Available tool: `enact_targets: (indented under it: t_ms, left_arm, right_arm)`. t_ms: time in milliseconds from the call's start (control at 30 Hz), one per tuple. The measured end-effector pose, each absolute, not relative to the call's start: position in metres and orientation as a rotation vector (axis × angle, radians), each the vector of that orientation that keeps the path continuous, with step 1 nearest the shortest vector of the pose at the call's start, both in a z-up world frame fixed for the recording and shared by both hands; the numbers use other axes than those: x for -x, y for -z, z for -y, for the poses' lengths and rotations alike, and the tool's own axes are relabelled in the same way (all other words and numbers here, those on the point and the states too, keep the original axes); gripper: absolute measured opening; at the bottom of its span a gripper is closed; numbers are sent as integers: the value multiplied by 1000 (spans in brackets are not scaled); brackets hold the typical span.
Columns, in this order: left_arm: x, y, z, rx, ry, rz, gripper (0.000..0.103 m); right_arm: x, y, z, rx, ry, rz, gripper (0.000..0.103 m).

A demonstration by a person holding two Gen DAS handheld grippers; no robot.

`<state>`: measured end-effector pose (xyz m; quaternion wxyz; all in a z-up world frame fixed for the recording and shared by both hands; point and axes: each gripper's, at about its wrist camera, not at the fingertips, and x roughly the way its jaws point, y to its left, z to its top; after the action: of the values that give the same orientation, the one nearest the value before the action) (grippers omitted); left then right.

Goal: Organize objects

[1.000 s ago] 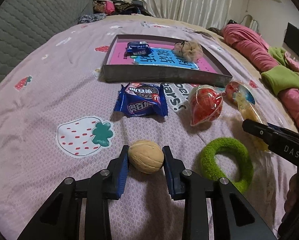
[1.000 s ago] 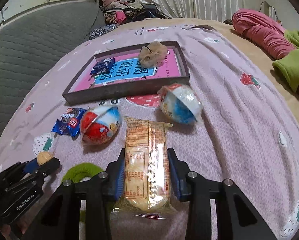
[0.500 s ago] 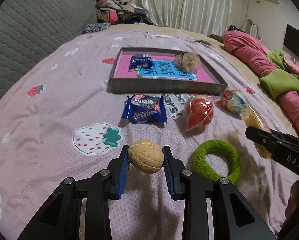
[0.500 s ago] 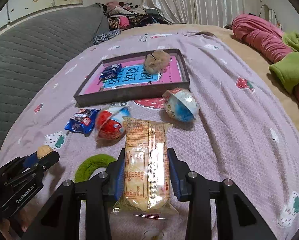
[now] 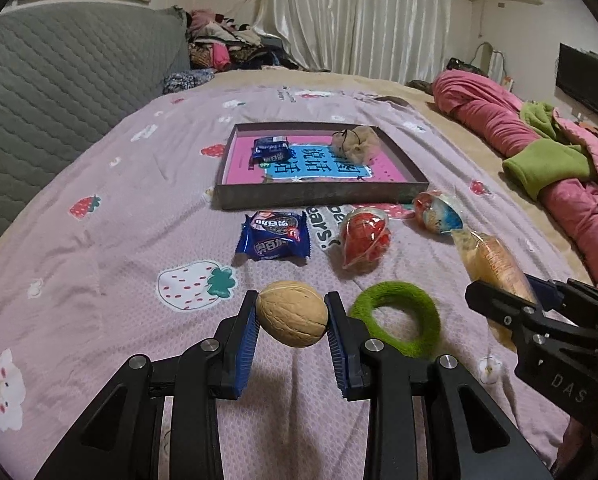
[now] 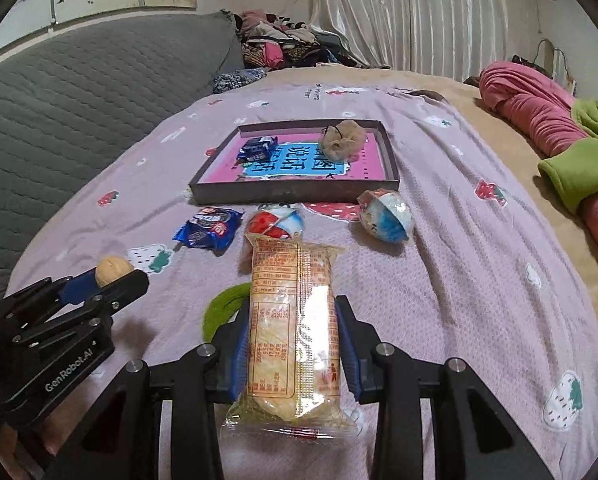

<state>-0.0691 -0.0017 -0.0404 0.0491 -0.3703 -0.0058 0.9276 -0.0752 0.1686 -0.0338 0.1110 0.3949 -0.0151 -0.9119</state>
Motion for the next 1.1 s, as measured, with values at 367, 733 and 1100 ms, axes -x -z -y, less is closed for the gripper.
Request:
enact_targets:
  t_ms: [367,733,1100]
  left_arm:
    - [48,13,1,1063,-2871,-2,33]
    - [32,-19,-3,951,-2917,-27,33]
    - [33,-45,-6,866,-2941,-47,33]
  right_arm:
    - [50,11,-162,-1064,2722,4,38]
    - [37,-20,-176,-933,2788,57,38]
    - [38,-35,-182,-884,2795,86,38]
